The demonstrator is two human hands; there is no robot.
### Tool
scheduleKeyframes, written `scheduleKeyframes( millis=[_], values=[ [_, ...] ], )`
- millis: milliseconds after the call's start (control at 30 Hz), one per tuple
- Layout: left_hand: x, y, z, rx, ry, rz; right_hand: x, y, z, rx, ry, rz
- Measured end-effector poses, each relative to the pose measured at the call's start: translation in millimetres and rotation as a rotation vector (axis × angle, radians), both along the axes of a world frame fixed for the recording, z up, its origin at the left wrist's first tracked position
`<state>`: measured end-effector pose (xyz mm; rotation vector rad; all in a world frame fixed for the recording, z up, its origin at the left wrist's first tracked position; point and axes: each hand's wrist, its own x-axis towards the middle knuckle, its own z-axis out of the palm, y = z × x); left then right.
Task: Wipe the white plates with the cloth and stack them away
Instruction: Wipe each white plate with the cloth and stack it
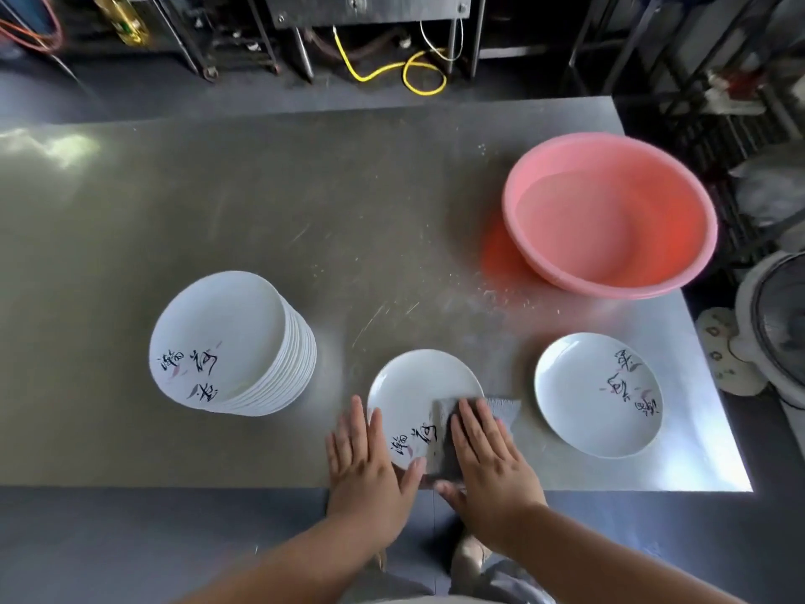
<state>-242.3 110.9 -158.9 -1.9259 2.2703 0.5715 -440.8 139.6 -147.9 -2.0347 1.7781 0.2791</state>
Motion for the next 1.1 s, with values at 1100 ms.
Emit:
scheduleKeyframes(
  millis=[1100],
  values=[
    [-0.8,-58.3,17.4,0.084,-0.247,-0.269,-35.3,-81.7,-5.1,0.040,0.022,0.077]
  ],
)
